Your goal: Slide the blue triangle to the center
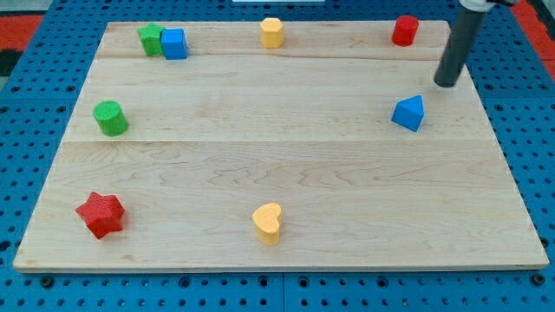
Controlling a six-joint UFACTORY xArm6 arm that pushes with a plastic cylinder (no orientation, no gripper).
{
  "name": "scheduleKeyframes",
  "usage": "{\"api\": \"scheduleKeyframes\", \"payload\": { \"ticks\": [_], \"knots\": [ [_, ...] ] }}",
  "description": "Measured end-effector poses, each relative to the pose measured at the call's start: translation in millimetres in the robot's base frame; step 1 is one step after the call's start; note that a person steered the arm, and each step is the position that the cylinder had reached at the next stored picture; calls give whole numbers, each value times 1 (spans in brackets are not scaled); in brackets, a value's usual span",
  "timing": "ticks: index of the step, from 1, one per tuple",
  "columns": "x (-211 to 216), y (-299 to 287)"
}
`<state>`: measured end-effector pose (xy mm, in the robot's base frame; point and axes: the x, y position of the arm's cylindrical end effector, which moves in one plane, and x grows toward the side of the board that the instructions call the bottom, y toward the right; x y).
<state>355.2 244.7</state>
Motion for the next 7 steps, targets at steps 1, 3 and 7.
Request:
{"api": "scheduleKeyframes", "payload": {
  "ticks": [1, 3, 7],
  "knots": [
    [46, -27],
    [44, -117],
    [-35, -113]
  ]
}}
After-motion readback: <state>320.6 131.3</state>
